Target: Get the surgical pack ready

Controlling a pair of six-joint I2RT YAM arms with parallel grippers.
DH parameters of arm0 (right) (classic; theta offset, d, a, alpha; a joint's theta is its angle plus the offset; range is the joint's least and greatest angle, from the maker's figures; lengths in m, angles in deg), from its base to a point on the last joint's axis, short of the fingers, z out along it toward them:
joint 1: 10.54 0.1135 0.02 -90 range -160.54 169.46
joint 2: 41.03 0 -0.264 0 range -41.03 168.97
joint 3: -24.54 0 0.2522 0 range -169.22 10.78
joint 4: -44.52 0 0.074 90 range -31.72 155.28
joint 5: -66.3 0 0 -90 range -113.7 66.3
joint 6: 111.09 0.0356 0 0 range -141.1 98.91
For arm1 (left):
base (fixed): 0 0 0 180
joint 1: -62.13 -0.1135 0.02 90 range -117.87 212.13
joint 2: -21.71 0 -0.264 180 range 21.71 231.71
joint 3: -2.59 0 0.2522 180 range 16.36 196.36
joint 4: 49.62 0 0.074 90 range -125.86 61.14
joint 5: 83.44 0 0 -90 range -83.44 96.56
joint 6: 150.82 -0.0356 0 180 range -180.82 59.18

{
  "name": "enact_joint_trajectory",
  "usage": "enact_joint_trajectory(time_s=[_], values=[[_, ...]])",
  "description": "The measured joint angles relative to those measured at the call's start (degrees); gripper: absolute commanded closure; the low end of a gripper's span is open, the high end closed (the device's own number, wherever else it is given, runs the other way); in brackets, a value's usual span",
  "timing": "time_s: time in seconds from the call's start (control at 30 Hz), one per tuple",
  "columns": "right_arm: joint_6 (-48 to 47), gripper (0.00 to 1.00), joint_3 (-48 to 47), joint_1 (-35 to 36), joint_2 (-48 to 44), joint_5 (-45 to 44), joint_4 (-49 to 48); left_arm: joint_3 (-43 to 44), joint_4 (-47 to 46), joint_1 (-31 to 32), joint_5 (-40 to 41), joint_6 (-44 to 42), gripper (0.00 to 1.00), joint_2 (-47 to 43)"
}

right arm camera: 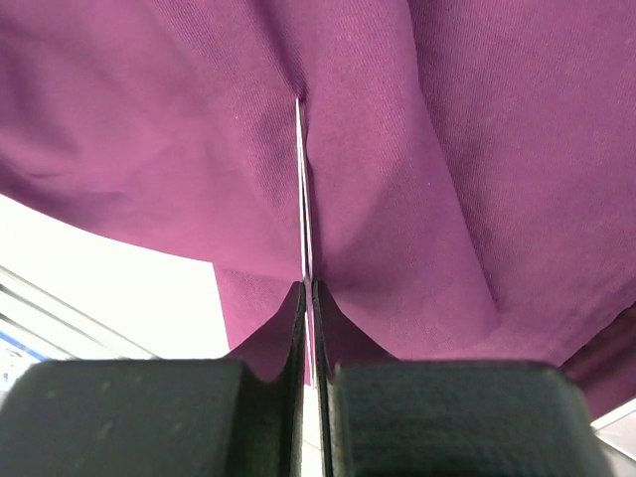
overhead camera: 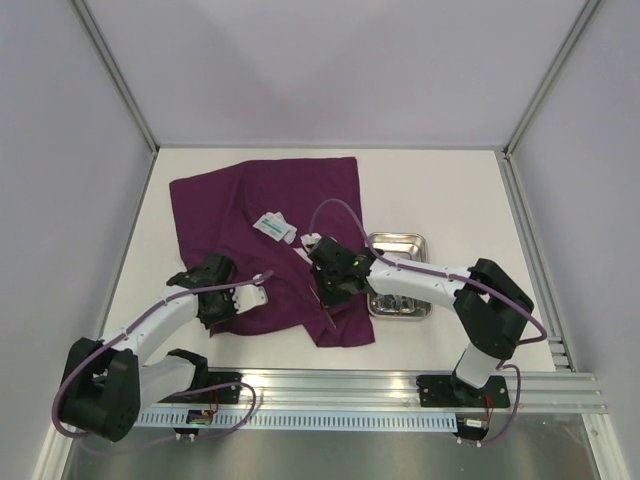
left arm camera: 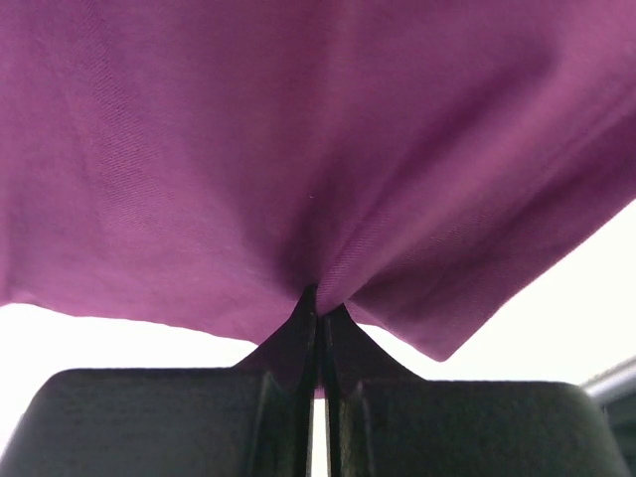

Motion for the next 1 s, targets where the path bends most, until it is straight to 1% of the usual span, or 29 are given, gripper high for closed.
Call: enact_joint_trajectory(time_s=[0.13,0.3,0.4,0.5,0.57,0.77,0.87,0.9,1.0], values=[[-0.5,0.98,0.0,0.0,0.0,1.0,-0.1,-0.2,4.8,-5.1,0.0,-3.3,1.0,-1.8],[-0.6,0.99,-0.5,0.0,1.9,3.0,-0.6,-0.2,8.1,-8.0,-0.6,-6.8,1.0,-3.0],[-0.7,0.99,-0.5,0.1,2.3,3.8,-0.6,-0.2,9.0,-13.2,-1.2,-9.6,1.0,-3.1],[-0.7,0.95,-0.5,0.2,2.3,4.8,-1.2,-0.2,9.6,-19.0,-1.4,-12.5,1.0,-3.1],[-0.7,0.95,-0.4,0.2,2.3,5.6,-1.8,-0.2,10.0,-20.9,-1.4,-13.6,1.0,-3.1],[-0.3,0.94,-0.4,1.6,4.8,7.1,-3.7,0.8,12.7,-21.9,-2.3,-15.0,1.0,-3.1],[0.0,0.89,-0.4,2.6,6.7,7.3,-4.5,1.0,13.5,-22.0,-2.6,-15.2,1.0,-3.3],[0.0,0.85,-0.5,2.8,6.9,7.3,-4.7,1.0,13.7,-22.0,-2.7,-15.2,1.0,-3.3],[0.1,0.78,-0.5,3.2,7.0,7.1,-4.7,1.0,14.0,-22.0,-2.8,-15.2,1.0,-3.4]])
